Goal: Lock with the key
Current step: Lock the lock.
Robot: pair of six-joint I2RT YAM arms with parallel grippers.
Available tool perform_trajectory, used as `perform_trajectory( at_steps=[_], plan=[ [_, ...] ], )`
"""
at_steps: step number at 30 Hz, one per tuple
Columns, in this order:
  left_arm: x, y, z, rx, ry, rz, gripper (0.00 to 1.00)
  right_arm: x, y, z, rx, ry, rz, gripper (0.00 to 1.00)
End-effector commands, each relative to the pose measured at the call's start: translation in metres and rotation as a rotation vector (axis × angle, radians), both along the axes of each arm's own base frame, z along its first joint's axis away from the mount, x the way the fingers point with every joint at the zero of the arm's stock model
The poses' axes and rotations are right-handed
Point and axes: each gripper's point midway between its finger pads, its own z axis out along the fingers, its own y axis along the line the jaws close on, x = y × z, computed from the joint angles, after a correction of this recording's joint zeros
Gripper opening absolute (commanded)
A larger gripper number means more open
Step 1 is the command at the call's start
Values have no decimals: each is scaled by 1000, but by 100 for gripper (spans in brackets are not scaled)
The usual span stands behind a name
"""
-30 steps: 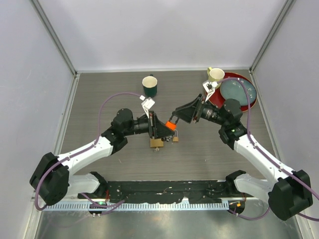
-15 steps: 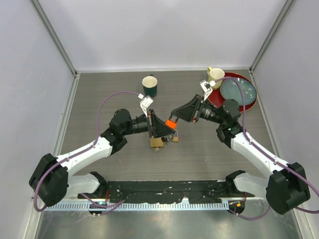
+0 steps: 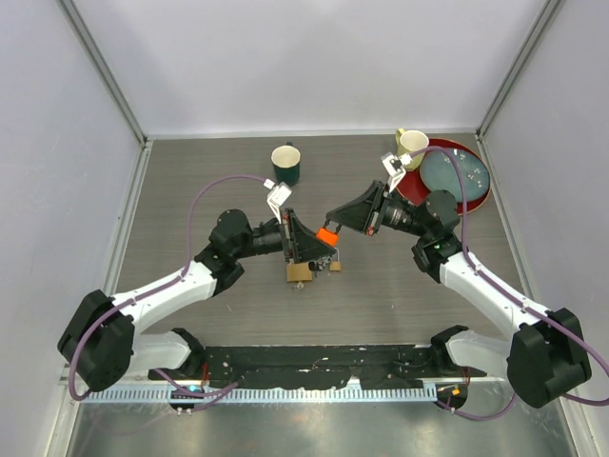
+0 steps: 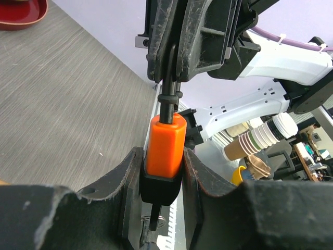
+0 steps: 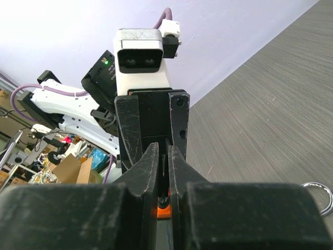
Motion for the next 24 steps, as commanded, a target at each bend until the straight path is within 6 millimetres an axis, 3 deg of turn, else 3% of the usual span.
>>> perform_trajectory(
  at_steps=[1,11,17,24],
  plan=[
    [-11,1,44,-154,-125,-51,0,-1,0,2,1,-76,7,1],
    [-4,6,45,-142,-120,-19,0,-1,-4,-5,-27,-84,-27,1],
    [11,23,47,-162,-109,80,0,4,-14,-6,-1,-45,-138,1],
    [16,37,57,-204,-135,139,1,-8,-19,-14,41,-1,-133,1]
  ],
)
